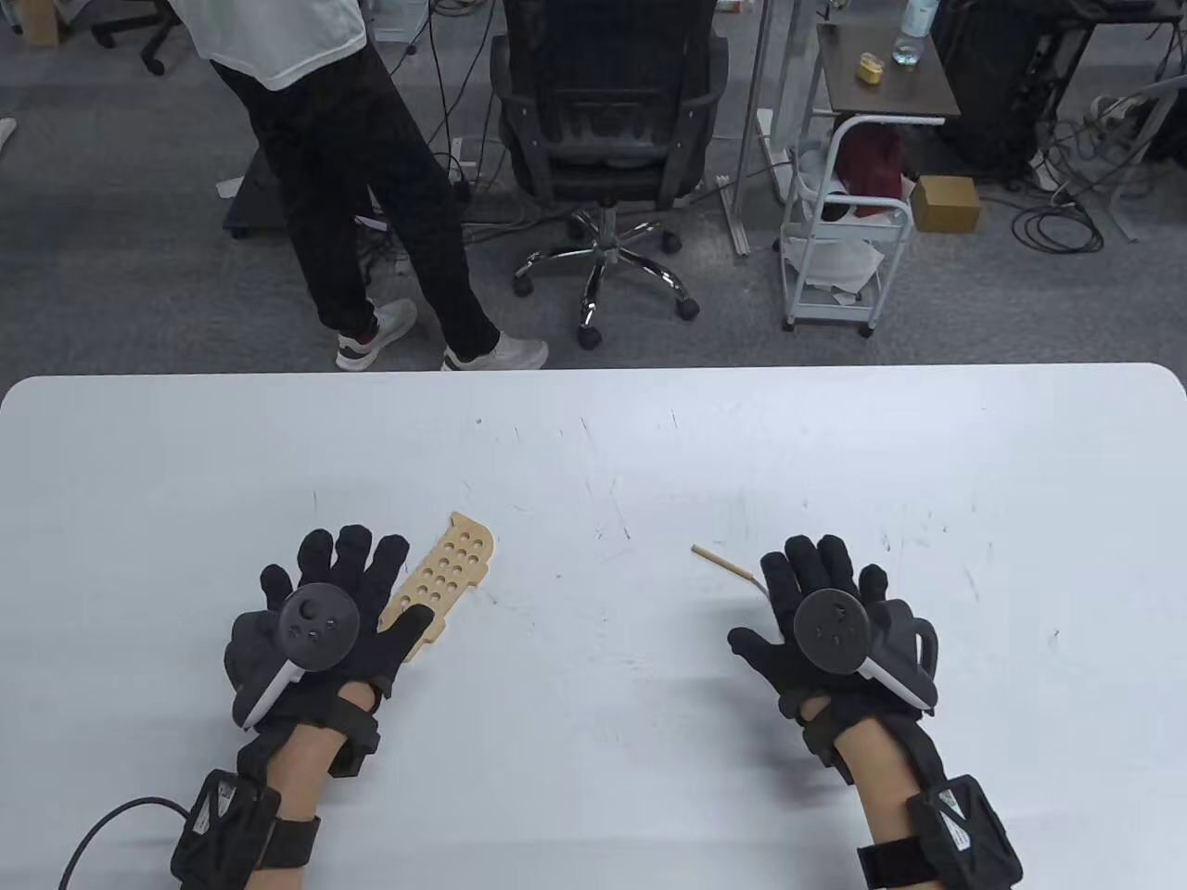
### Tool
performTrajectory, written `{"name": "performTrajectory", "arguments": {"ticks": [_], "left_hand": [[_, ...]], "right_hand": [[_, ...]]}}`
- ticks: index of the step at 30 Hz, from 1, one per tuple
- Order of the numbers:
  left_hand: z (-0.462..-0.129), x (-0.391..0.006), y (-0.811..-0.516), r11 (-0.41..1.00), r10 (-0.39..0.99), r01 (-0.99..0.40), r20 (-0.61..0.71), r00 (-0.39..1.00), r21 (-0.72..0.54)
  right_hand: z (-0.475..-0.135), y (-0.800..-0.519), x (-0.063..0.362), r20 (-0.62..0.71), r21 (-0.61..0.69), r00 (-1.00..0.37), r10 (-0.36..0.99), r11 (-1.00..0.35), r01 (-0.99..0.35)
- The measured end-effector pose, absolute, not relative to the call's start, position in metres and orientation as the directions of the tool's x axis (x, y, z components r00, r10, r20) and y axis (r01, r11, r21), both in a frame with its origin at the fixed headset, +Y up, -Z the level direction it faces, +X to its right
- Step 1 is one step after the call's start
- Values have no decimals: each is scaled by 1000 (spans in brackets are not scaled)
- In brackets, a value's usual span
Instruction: Thread rope through all holes on crocodile lacing toy
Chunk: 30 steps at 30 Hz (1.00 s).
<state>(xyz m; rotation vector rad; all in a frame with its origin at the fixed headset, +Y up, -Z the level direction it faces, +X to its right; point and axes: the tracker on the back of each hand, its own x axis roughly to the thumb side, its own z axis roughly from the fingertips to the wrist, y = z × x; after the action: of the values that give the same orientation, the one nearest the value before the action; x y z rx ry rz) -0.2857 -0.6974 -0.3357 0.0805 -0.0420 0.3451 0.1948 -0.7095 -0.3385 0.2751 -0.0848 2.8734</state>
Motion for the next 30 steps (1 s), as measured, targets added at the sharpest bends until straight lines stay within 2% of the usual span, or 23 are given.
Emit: {"name": "performTrajectory", "arguments": {"ticks": [17,30], "left_hand": [[-337,-286,-699,937,339,-342,54,939,69],[-342,-267,-705,965,262,-263,42,964,21]], "right_hand": [[-340,-708,196,186,-36,-951,246,-966,-257],[-340,-706,196,191,-54,-955,227,-969,-241]]}}
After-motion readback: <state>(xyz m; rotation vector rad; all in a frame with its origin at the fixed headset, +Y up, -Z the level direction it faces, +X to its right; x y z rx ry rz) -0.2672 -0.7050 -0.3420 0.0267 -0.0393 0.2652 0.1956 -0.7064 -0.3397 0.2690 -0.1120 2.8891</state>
